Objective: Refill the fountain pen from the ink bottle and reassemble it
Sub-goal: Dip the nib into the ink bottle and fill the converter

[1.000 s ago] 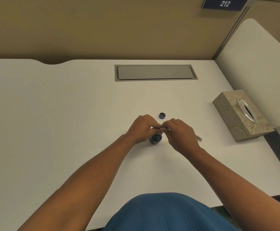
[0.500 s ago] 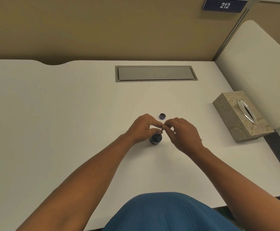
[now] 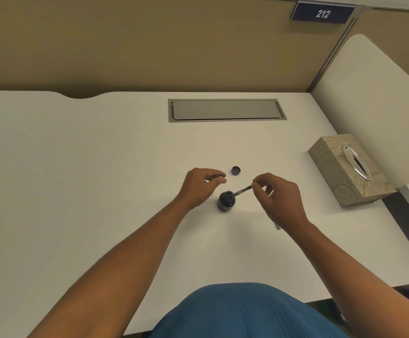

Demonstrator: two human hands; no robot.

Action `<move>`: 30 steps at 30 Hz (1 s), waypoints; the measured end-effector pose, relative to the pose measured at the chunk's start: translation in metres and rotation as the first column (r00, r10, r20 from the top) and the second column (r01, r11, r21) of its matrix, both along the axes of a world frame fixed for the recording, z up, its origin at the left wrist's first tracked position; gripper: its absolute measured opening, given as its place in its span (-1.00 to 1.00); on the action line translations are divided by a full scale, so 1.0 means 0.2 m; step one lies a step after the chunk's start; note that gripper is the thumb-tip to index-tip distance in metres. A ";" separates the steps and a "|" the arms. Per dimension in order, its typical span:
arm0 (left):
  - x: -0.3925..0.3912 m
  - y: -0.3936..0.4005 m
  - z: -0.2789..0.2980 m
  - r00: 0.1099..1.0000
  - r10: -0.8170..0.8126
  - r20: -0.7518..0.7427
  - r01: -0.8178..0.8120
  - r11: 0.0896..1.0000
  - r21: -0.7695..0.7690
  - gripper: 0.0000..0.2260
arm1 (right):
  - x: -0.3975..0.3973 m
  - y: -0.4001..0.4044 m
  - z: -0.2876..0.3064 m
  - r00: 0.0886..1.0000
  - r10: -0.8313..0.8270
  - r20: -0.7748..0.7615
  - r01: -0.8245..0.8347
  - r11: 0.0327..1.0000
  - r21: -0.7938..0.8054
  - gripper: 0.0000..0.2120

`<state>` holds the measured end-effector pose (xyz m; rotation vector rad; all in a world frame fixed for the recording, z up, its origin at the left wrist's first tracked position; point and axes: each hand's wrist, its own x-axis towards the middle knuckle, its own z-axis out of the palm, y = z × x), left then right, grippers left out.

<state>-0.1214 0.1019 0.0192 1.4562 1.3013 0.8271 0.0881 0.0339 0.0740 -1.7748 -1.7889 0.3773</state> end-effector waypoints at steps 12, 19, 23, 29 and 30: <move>-0.02 -0.06 -0.02 0.987 0.108 0.121 -0.098 0.992 -0.081 -0.87 | 0.02 -0.07 0.03 0.992 -0.090 -0.084 0.095 0.994 0.057 -0.95; -0.03 -0.08 -0.01 0.977 0.130 0.167 -0.108 0.986 -0.130 -0.86 | -0.02 -0.08 -0.02 0.989 -0.116 -0.096 0.118 0.993 0.010 -0.95; -0.04 -0.11 -0.02 0.984 0.143 0.107 -0.133 0.987 -0.090 -0.87 | -0.02 -0.12 -0.03 0.953 -0.221 -0.206 0.223 0.975 -0.013 -0.94; -0.03 -0.17 -0.01 0.978 0.179 0.105 -0.169 0.981 -0.097 -0.86 | -0.06 -0.12 -0.02 0.629 -0.457 -0.629 0.382 0.886 -0.261 -0.95; -0.02 -0.19 -0.01 0.979 0.163 0.122 -0.151 0.983 -0.107 -0.86 | -0.07 -0.12 -0.01 0.525 -0.497 -0.691 0.377 0.864 -0.335 -0.94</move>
